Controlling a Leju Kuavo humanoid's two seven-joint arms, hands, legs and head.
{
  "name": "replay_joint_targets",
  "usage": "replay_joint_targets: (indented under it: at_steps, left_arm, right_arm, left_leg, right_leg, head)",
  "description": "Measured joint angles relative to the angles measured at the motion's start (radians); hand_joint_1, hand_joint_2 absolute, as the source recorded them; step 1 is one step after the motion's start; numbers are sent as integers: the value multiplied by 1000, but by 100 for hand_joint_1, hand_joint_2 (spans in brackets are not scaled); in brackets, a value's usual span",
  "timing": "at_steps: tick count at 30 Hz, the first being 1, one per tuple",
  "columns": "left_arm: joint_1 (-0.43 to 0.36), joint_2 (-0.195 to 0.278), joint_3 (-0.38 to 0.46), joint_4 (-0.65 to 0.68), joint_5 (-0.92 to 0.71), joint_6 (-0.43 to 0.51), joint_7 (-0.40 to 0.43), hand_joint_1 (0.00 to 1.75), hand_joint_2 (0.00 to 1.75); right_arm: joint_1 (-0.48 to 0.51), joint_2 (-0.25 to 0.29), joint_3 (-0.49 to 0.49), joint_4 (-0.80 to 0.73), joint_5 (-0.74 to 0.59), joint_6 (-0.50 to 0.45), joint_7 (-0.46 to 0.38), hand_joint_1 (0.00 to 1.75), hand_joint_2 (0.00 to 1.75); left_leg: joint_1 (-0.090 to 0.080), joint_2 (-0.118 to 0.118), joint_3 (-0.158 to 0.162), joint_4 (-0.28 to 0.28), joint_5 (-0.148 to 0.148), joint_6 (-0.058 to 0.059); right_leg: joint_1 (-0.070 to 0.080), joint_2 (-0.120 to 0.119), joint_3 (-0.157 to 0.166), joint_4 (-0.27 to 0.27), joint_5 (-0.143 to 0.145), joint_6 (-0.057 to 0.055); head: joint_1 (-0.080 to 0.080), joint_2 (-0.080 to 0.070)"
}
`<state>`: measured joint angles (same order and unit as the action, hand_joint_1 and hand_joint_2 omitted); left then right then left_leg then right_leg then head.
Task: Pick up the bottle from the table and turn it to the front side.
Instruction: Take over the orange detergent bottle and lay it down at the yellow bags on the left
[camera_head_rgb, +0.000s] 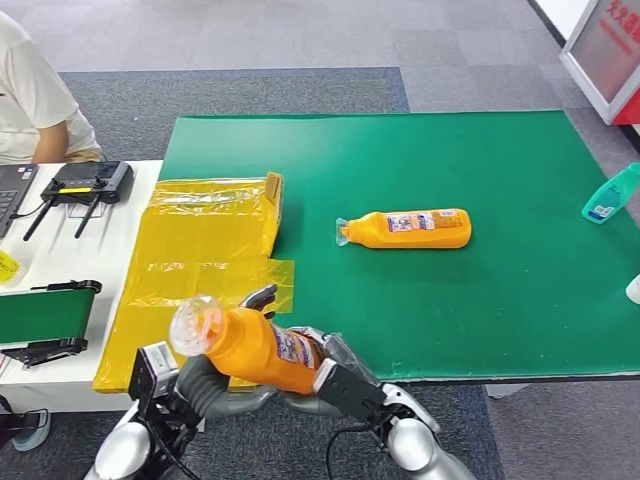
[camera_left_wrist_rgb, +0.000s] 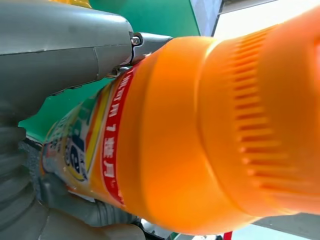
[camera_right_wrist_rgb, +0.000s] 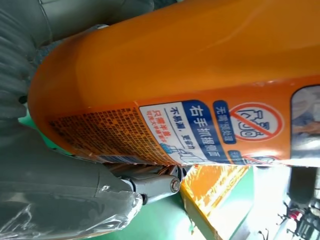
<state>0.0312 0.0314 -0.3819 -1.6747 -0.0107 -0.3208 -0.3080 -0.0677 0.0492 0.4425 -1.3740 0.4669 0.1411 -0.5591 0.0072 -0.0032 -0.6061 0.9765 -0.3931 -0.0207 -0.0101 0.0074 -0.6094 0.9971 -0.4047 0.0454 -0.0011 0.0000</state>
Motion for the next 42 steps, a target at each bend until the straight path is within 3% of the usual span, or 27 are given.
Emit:
replay_joint_targets:
  at_steps: [1,4,5,23,24,27,28,36,38,40,42]
  left_arm:
    - [-1,2,-1,0,0,0,0,7,175]
    - [-3,5,-4,0,0,0,0,138,175]
    - [-4,7,-5,0,0,-1,0,175,175]
    - [1,21,-29,2,8,15,-24,175,175]
    - [4,21,-28,2,8,17,-25,175,175]
    - [13,18,-23,1,4,29,-23,175,175]
    - [19,15,-20,1,-1,41,-18,175,175]
    - [101,-37,87,-82,-134,184,6,175,175]
    - [110,-66,119,-122,-338,288,45,175,175]
    - [106,-107,164,-175,-644,387,115,175,175]
    - [89,-140,217,-224,-901,433,176,175,175]
  right_arm:
    - [0,0,1,3,0,0,0,175,175]
    - [0,0,3,10,1,0,2,175,175]
    - [0,0,3,11,1,0,2,175,175]
    - [7,-2,30,19,-12,-5,6,175,175]
    - [8,-2,31,19,-13,-5,6,139,175]
    - [12,-2,33,19,-14,-5,9,8,175]
    - [13,-2,33,19,-15,-5,12,0,175]
    - [52,-8,-10,-6,-17,-15,46,0,175]
    - [71,-8,-26,-26,-10,-20,63,0,175]
    - [95,-8,-46,-60,0,-22,89,0,175]
    - [115,-7,-64,-96,6,-22,111,0,175]
  left_leg:
    - [0,0,0,0,0,0]
    - [0,0,0,0,0,0]
    - [0,0,0,0,0,0]
    - [0,0,0,0,0,0]
    - [0,0,0,0,0,0]
    - [0,0,0,0,0,0]
    - [0,0,0,0,0,0]
    - [0,0,0,0,-1,0]
    - [0,0,-1,0,-1,0]
    - [0,0,-1,0,-1,0]
    - [0,0,-1,0,-1,0]
  right_leg:
    - [0,0,0,0,0,0]
    - [0,0,0,0,0,0]
    - [0,0,0,0,0,0]
    - [0,0,0,0,0,0]
    - [0,0,0,0,0,0]
    - [0,0,0,0,0,0]
    - [0,0,0,0,0,0]
    - [0,0,0,0,-1,0]
    - [0,0,0,0,-1,0]
    - [0,0,0,0,-1,0]
    - [0,0,0,0,0,0]
  head:
    - [0,0]
    - [0,0]
    - [0,0]
    - [0,0]
    - [0,0]
    - [0,0]
    - [0,0]
    - [0,0]
    - [0,0]
    - [0,0]
    - [0,0]
